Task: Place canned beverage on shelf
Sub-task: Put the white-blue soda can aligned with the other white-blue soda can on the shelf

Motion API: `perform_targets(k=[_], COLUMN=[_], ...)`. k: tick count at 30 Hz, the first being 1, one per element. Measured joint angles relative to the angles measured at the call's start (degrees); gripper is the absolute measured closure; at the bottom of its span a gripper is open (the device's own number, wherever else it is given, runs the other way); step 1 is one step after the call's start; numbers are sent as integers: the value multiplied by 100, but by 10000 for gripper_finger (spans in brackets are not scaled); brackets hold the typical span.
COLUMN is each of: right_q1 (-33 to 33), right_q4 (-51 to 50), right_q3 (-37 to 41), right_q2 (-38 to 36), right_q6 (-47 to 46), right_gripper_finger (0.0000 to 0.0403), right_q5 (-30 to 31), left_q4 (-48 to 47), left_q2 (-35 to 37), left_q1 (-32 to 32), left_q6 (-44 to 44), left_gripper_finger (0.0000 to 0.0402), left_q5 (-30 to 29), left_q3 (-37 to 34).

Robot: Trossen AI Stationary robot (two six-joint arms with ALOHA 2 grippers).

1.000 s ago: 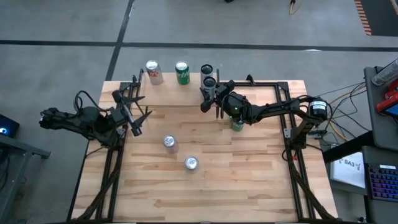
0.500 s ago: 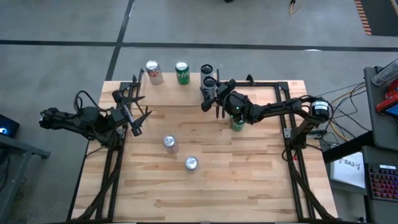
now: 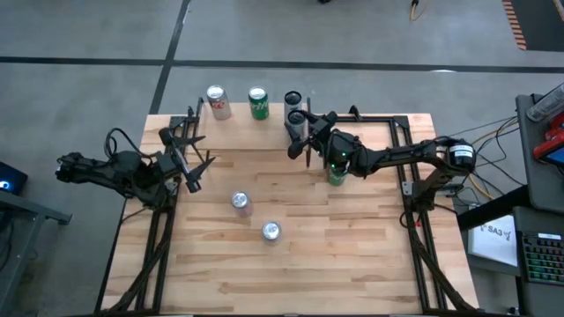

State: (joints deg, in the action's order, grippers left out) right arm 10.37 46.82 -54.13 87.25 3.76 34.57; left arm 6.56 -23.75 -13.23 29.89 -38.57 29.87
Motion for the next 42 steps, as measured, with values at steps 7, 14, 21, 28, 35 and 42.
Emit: perform_targets(k=[7,14,21,28,35,42], right_q1=[-26,-248,-419,-413,-303,-92], right_q4=[-39,-468,-3271,-6048,-6948,-6948], right_q3=[0,-1,-800,-1877,-2273,-2264], right_q2=[-309,-1000,-1489,-1258,-921,-757], right_q6=[121,223,-641,-1329,-1470,-1428], right_gripper_finger=[90,90,120,223,348,390], right_q5=[2,7,156,813,1050,993], left_q4=[34,56,83,100,106,108], left_q2=[1,-2,-4,-45,-83,-91], left_q1=[0,-1,-1,0,-2,0], left_q6=[-48,-59,-89,-102,-102,-102], left_gripper_finger=[123,123,123,123,123,123], left_q5=[7,22,25,24,24,22], left_q3=[0,0,0,2,2,2])
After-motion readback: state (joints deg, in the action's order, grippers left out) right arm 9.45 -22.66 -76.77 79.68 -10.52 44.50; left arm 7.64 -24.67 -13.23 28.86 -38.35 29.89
